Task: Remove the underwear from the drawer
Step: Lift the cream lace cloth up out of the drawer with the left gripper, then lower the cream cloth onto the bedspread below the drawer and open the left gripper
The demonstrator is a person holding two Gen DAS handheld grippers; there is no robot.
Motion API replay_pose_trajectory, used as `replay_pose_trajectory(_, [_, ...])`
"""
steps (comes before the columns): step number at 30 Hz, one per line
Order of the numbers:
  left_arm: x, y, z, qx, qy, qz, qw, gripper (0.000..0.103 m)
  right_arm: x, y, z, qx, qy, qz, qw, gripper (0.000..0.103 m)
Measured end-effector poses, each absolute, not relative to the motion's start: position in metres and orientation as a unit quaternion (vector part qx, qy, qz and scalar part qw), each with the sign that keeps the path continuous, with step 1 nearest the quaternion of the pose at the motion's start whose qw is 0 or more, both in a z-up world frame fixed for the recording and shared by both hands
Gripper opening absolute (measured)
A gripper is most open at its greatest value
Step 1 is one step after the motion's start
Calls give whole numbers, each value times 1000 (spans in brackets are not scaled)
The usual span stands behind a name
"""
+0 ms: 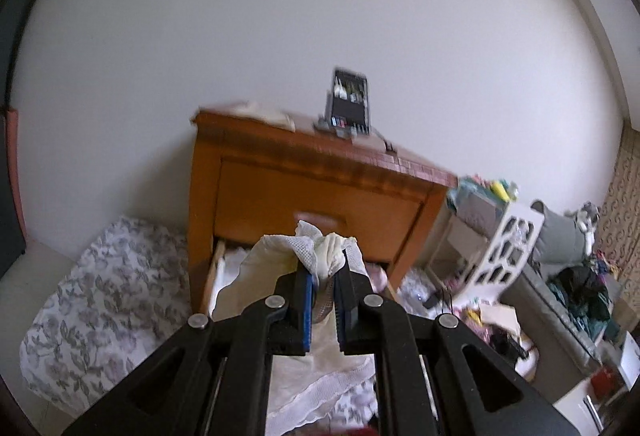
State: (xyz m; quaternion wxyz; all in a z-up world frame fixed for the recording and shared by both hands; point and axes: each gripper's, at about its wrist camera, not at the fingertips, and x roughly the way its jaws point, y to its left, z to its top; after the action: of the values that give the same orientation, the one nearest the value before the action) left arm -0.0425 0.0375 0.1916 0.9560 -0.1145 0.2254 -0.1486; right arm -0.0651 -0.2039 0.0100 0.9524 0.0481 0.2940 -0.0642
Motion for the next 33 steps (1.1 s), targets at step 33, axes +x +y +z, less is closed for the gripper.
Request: replay_pose_trajectory(33, [34,-12,-26,11,485,-74,872,9,-63,-205,7,46,302,-75,949,103])
